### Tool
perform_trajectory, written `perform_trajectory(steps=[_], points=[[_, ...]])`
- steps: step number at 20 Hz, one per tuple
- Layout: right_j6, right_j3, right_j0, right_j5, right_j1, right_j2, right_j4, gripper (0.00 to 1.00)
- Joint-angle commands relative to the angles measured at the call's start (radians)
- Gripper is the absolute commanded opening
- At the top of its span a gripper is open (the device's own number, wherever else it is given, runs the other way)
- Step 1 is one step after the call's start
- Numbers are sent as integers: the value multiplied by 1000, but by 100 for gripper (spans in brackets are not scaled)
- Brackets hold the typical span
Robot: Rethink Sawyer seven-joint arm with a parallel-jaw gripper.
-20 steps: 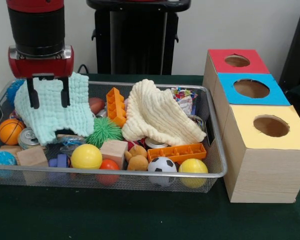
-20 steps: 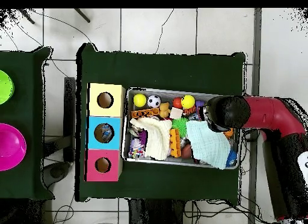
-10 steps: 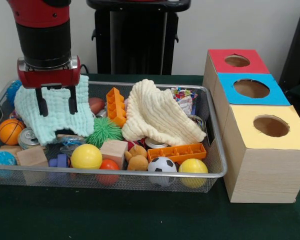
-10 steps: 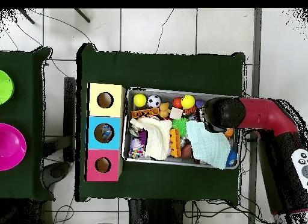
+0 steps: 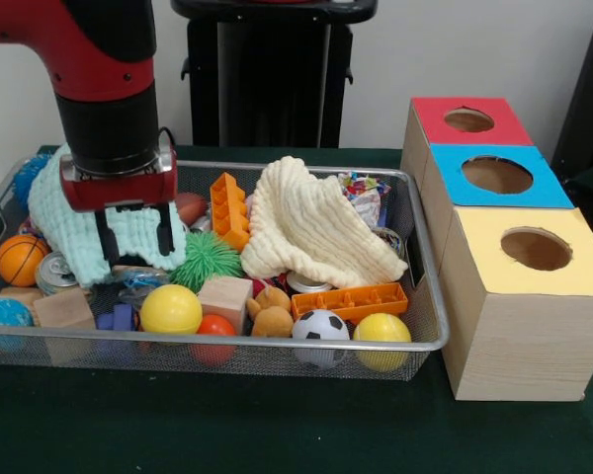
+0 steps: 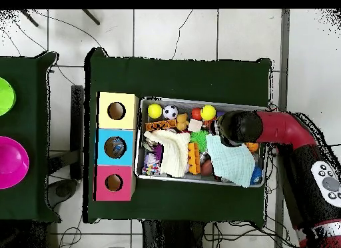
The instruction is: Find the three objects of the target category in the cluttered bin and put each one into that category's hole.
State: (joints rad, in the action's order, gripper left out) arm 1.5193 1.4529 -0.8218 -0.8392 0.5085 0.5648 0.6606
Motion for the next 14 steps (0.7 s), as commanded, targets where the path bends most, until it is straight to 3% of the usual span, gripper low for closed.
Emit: perform_trajectory(steps=[1, 14], points=[[-162, -47, 0, 80, -90, 22, 65, 100], [-180, -87, 19, 49, -98, -8, 133, 100]])
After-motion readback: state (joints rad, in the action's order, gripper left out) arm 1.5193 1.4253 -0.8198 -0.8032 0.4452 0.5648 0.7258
